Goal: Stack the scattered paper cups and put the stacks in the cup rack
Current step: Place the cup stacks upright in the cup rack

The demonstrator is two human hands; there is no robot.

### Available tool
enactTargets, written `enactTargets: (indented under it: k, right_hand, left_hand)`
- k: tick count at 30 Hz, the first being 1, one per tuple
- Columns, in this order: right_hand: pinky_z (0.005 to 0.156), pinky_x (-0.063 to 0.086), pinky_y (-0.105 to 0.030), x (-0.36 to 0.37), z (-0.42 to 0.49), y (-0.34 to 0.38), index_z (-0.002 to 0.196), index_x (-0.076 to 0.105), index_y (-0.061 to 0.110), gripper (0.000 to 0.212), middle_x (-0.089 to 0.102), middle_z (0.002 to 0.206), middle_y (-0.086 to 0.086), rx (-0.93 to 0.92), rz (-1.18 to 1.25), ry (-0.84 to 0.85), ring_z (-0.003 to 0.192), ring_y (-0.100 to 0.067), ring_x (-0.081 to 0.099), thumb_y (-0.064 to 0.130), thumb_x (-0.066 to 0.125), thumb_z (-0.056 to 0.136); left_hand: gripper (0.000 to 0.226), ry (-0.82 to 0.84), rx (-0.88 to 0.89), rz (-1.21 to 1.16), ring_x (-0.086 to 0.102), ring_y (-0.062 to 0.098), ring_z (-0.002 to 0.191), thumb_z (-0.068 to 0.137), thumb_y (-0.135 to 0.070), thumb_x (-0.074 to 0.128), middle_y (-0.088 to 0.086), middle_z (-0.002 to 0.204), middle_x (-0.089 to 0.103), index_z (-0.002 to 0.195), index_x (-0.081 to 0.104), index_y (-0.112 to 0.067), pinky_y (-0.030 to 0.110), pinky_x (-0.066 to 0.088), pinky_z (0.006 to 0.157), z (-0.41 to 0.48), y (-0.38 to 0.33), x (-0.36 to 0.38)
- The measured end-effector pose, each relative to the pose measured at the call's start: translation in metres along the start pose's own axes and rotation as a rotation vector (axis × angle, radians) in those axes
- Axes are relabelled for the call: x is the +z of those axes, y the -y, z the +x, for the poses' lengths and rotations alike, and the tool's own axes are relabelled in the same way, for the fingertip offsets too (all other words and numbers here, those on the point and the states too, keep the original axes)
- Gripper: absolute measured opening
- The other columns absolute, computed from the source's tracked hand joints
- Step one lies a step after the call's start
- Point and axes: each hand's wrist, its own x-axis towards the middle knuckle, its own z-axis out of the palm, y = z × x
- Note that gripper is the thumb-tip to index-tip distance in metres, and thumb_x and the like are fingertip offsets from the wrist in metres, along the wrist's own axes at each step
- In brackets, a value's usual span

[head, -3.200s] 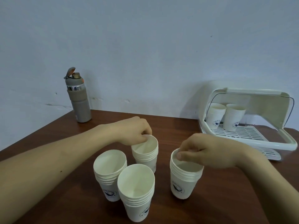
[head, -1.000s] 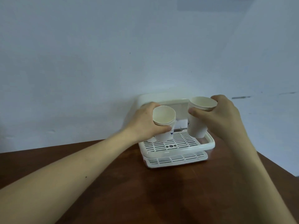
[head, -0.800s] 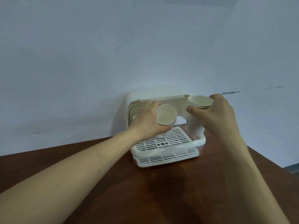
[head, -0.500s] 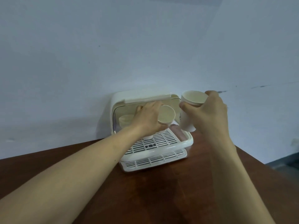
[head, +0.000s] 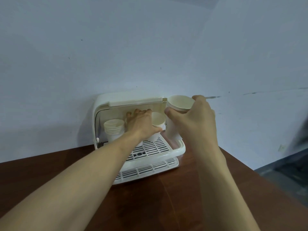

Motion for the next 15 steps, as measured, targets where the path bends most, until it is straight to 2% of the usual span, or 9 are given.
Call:
enactTargets:
  k: [10, 15]
  right_hand:
    - [0.095, 0.051, -0.050, -0.0003, 0.0010, 0.0010, 0.136, 0.045, 0.011, 0.077, 0.059, 0.123, -0.006, -0.012, 0.028, -0.008, 0.120, -0.032, 0.054, 0.048, 0.074, 0.075]
    - [0.096, 0.051, -0.050, -0.0010, 0.0015, 0.0015, 0.139, 0.044, 0.010, 0.081, 0.060, 0.125, -0.006, -0.027, 0.043, -0.010, 0.120, -0.032, 0.055, 0.049, 0.075, 0.075]
  left_hand:
    - [0.077, 0.100, -0.087, 0.042, 0.043, 0.026, 0.129, 0.074, -0.076, 0.054, 0.004, 0.131, 0.061, 0.130, 0.055, -0.022, 0.051, 0.027, 0.106, 0.0072, -0.0076, 0.0082]
    - [0.080, 0.050, -0.014, 0.008, 0.039, 0.028, 0.134, 0.076, -0.073, 0.058, 0.006, 0.138, 0.053, 0.134, 0.054, -0.018, 0.048, 0.027, 0.112, 0.0021, -0.0024, 0.0043]
